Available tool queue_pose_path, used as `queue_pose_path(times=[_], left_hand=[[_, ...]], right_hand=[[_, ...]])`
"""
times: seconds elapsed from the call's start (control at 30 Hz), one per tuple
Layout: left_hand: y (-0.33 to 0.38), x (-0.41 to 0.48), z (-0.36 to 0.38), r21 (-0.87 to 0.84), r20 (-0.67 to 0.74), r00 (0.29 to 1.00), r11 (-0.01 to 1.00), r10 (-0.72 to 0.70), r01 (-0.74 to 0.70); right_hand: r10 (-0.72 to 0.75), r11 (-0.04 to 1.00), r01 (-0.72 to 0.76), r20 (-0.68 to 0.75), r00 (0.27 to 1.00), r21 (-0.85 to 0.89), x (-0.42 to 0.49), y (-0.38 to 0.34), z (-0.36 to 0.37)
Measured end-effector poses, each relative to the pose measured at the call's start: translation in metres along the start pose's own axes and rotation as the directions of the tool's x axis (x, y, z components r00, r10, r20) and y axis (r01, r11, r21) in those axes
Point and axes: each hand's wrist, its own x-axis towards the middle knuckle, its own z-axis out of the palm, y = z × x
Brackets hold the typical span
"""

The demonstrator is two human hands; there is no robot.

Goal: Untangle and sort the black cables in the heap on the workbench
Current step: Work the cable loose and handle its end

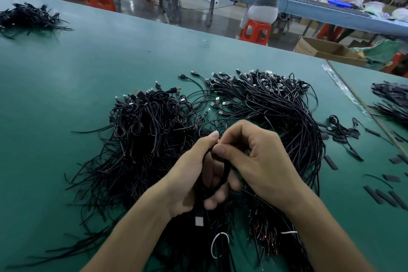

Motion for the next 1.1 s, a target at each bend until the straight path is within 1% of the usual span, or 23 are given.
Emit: queue_pose_path(times=[0.07, 0.13, 0.23, 0.3, 0.33, 0.37, 0.4, 0.43, 0.47, 0.5, 0.57, 0.63, 0.73, 0.8, 0.87, 0.9, 0.97, 1.0, 1.03, 1.1], left_hand=[[0.000, 0.001, -0.002, 0.064, -0.081, 0.995, 0.997, 0.052, -0.046], [0.000, 0.002, -0.006, 0.148, -0.162, 0.976, 0.982, 0.143, -0.119], [0.001, 0.003, -0.013, 0.267, -0.249, 0.933, 0.945, 0.259, -0.191], [0.002, 0.003, -0.016, 0.271, -0.329, 0.905, 0.945, 0.270, -0.183], [0.003, 0.003, -0.016, 0.249, -0.368, 0.890, 0.950, 0.271, -0.186], [0.004, 0.003, -0.017, 0.221, -0.400, 0.872, 0.953, 0.281, -0.206], [0.004, 0.003, -0.018, 0.197, -0.431, 0.852, 0.953, 0.297, -0.232], [0.003, 0.004, -0.019, 0.180, -0.464, 0.830, 0.950, 0.309, -0.254], [0.003, 0.005, -0.019, 0.171, -0.497, 0.807, 0.948, 0.318, -0.268], [0.002, 0.006, -0.020, 0.168, -0.527, 0.786, 0.946, 0.324, -0.277], [0.001, 0.008, -0.019, 0.154, -0.563, 0.760, 0.944, 0.325, -0.290], [0.001, 0.009, -0.020, 0.130, -0.571, 0.759, 0.948, 0.312, -0.292], [0.002, 0.008, -0.020, 0.110, -0.565, 0.776, 0.958, 0.281, -0.266], [0.003, 0.008, -0.020, 0.119, -0.567, 0.778, 0.962, 0.270, -0.247], [0.004, 0.007, -0.019, 0.149, -0.574, 0.772, 0.962, 0.272, -0.228], [0.004, 0.007, -0.019, 0.168, -0.573, 0.771, 0.961, 0.277, -0.220], [0.004, 0.007, -0.016, 0.208, -0.549, 0.784, 0.956, 0.290, -0.209], [0.003, 0.007, -0.014, 0.232, -0.529, 0.795, 0.951, 0.298, -0.203], [0.003, 0.007, -0.012, 0.254, -0.505, 0.808, 0.947, 0.303, -0.197], [0.004, 0.007, -0.008, 0.267, -0.454, 0.837, 0.943, 0.304, -0.198]], right_hand=[[-0.028, 0.998, 0.026, -0.022, 0.999, -0.053, 0.002, 0.001, -0.002], [-0.015, 0.993, 0.008, -0.060, 0.998, -0.116, 0.004, 0.004, -0.003], [0.065, 0.995, -0.072, -0.106, 0.992, -0.066, 0.003, 0.014, 0.001], [0.170, 0.984, -0.176, -0.147, 0.974, -0.029, 0.001, 0.023, 0.005], [0.232, 0.968, -0.241, -0.122, 0.965, -0.065, 0.000, 0.028, 0.008], [0.295, 0.940, -0.301, -0.060, 0.954, -0.163, -0.002, 0.032, 0.010], [0.361, 0.890, -0.338, 0.020, 0.932, -0.307, -0.004, 0.037, 0.014], [0.429, 0.822, -0.349, 0.087, 0.899, -0.450, -0.007, 0.041, 0.017], [0.487, 0.754, -0.344, 0.125, 0.864, -0.560, -0.010, 0.045, 0.019], [0.531, 0.701, -0.340, 0.140, 0.836, -0.627, -0.012, 0.048, 0.022], [0.575, 0.655, -0.348, 0.144, 0.805, -0.670, -0.013, 0.049, 0.025], [0.586, 0.655, -0.355, 0.151, 0.796, -0.667, -0.013, 0.046, 0.027], [0.584, 0.669, -0.378, 0.137, 0.800, -0.640, -0.010, 0.039, 0.021], [0.566, 0.686, -0.401, 0.099, 0.818, -0.607, -0.008, 0.034, 0.010], [0.514, 0.726, -0.413, 0.035, 0.857, -0.551, -0.005, 0.026, -0.004], [0.459, 0.764, -0.401, -0.012, 0.889, -0.505, -0.004, 0.022, -0.010], [0.288, 0.868, -0.315, -0.126, 0.949, -0.383, -0.002, 0.011, -0.017], [0.208, 0.905, -0.253, -0.162, 0.964, -0.342, -0.001, 0.005, -0.017], [0.152, 0.923, -0.200, -0.169, 0.974, -0.329, 0.000, -0.001, -0.016], [0.097, 0.923, -0.133, -0.115, 0.989, -0.362, 0.001, -0.007, -0.010]])
